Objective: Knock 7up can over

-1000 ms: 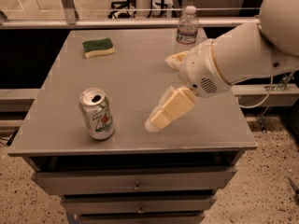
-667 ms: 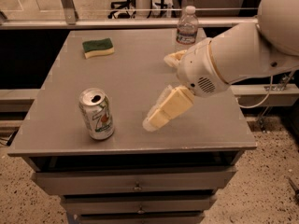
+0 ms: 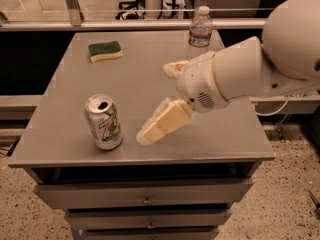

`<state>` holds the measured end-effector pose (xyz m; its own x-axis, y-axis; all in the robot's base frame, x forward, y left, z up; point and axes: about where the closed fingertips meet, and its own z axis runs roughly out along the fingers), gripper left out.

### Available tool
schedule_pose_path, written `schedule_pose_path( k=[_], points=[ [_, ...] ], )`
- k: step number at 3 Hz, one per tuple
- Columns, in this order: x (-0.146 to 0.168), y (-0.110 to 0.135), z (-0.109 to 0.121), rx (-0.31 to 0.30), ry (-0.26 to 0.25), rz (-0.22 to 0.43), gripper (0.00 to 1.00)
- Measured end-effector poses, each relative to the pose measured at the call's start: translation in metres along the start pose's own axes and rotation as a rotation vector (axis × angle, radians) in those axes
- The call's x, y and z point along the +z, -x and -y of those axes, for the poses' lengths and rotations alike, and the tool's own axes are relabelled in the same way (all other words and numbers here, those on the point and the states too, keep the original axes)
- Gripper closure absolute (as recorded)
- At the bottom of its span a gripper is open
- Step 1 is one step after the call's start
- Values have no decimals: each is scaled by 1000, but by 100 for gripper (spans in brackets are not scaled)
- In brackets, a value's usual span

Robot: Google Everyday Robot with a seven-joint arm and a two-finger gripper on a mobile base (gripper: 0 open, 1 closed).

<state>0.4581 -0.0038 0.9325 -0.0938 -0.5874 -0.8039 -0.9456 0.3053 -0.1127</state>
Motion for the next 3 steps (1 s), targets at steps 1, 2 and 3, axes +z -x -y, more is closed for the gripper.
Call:
schedule_pose_path(
  k=[1,2,3],
  points=[
    [38,16,-2,21,5,114,0],
    [72,26,-3,41,12,200,0],
    [107,25,-4,64,10,282,0]
  ],
)
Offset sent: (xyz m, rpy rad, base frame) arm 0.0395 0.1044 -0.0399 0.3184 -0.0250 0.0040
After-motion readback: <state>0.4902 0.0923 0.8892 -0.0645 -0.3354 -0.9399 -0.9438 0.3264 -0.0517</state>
